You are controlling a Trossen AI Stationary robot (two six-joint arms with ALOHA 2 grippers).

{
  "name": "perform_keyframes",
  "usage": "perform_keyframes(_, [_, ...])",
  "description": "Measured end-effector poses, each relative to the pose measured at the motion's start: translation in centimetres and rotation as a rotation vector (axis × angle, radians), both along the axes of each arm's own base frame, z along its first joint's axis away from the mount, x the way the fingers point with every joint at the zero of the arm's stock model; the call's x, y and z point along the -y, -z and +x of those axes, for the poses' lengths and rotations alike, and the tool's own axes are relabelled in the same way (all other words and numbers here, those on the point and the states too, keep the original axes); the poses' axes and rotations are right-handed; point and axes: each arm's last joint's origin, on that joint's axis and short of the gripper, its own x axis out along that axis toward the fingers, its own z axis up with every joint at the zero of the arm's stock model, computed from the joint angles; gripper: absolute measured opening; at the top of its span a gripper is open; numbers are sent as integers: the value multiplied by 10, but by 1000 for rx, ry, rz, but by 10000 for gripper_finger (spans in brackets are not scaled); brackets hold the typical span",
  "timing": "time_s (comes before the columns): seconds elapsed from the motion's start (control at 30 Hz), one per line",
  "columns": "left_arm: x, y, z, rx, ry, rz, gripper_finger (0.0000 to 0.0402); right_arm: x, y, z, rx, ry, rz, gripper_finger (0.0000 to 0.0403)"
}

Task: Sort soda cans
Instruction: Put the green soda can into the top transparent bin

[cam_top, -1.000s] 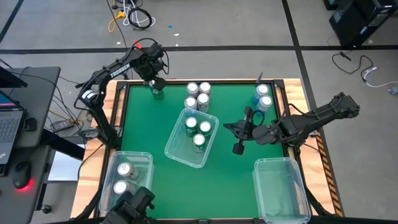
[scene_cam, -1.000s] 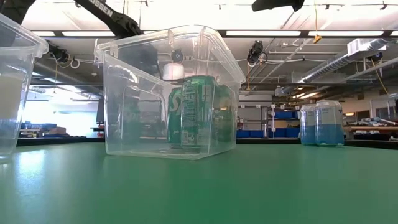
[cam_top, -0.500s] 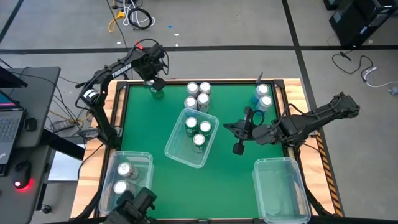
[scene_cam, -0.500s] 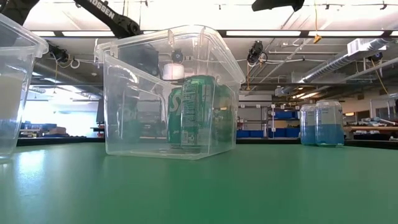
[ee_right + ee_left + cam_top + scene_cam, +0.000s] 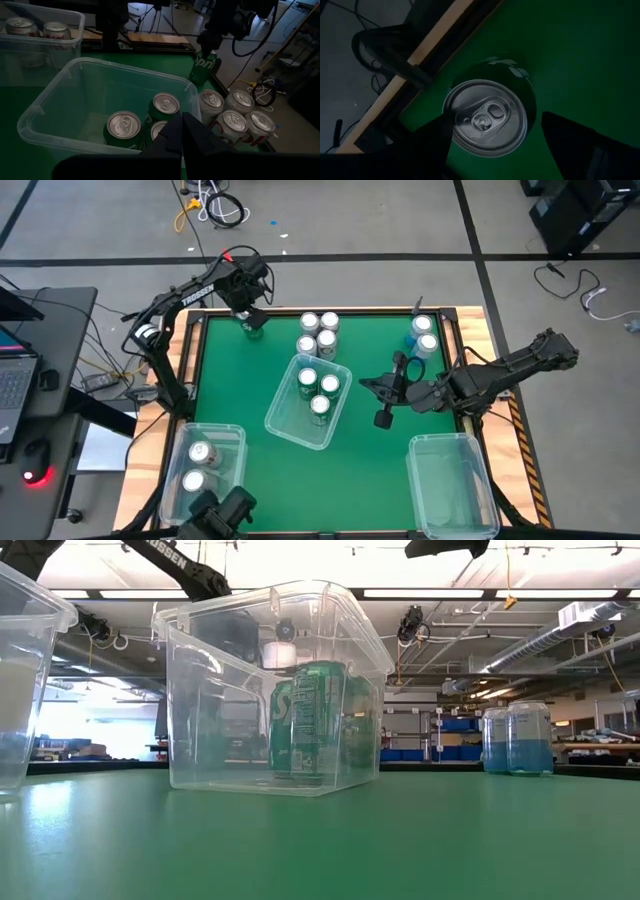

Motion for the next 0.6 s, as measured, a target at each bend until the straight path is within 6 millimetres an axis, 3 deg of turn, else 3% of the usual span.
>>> perform_keyframes(0.43, [18,-11,20,-61,125,30,341,-1,-1,0,5,-13,9,5])
perform_keyframes(0.6, [17,-11,19,-97,115,55,310,-1,-1,0,5,-14,10,12])
